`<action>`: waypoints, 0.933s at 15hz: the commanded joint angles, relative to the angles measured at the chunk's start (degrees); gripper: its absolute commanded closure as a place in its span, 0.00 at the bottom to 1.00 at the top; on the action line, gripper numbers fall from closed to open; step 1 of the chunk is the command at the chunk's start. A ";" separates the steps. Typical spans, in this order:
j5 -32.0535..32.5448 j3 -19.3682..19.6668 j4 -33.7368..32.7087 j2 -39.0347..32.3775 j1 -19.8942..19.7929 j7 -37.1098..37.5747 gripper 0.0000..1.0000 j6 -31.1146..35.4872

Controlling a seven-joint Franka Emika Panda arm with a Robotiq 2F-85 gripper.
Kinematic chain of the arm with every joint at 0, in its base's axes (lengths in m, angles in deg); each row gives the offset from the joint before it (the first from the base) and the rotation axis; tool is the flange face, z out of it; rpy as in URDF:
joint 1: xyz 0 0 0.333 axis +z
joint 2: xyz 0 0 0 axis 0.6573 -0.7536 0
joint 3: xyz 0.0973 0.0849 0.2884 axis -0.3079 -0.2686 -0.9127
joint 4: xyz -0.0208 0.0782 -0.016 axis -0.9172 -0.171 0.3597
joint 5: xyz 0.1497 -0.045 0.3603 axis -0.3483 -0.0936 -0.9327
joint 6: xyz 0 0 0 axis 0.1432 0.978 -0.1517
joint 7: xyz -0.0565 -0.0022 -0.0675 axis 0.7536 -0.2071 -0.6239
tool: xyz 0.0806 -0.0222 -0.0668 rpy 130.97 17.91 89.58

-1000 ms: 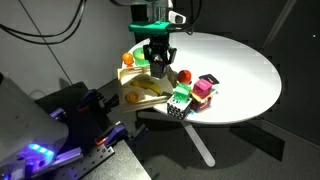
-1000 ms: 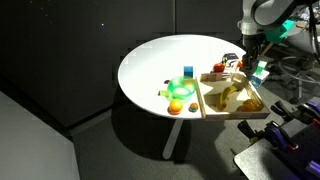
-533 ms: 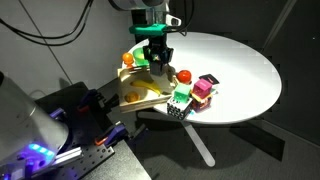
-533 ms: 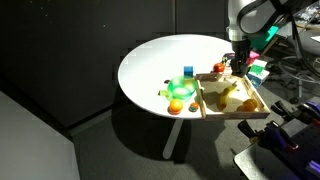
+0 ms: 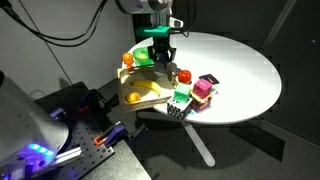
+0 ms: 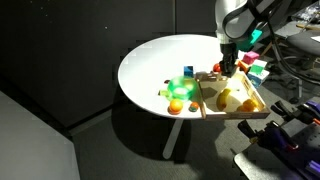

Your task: Put the grey block in the box

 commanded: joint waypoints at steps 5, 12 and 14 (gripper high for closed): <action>0.43 0.19 -4.97 -6.13 0.64 0.81 0.76 1.64; 0.40 0.72 -3.06 -4.59 0.18 0.30 0.00 2.53; 0.09 0.85 -1.85 -3.00 -0.39 -0.37 0.00 2.51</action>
